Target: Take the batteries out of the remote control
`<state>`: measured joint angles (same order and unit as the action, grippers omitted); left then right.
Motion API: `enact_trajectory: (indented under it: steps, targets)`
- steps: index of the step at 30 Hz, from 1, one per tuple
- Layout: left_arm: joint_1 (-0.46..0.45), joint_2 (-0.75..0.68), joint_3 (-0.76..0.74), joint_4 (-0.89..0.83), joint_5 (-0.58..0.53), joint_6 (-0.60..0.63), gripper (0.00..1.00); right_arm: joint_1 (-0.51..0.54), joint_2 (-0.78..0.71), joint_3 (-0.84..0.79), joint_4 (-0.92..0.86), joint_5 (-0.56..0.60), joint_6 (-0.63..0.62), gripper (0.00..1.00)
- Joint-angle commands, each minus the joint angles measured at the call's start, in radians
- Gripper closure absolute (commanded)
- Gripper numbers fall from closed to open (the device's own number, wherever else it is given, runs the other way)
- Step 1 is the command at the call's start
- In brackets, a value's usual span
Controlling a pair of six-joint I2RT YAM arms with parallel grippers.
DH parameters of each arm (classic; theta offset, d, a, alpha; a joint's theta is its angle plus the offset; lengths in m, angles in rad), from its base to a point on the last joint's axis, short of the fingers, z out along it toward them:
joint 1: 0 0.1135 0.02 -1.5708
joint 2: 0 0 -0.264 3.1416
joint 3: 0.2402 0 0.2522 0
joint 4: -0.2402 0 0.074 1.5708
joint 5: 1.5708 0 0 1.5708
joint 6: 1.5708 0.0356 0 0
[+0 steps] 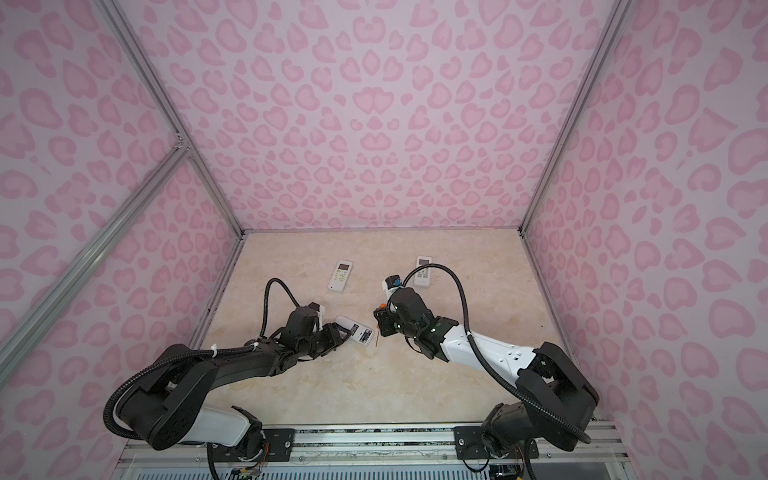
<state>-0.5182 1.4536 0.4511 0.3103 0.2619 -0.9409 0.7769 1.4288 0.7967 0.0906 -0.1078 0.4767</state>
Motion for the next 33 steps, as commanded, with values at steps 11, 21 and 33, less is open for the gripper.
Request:
enact_trajectory:
  steps: [11,21,33]
  targets:
    - [0.029,0.117,0.120,0.022,0.057,0.081,0.47,0.051,0.034,-0.003,0.090,0.123,0.045,1.00]
    - [0.030,0.160,0.156,0.034,0.099,0.086,0.46,0.076,0.028,0.007,0.084,0.212,0.039,1.00]
    - [0.030,0.111,0.093,0.033,0.103,0.072,0.46,0.111,0.142,0.081,0.159,0.238,-0.035,1.00]
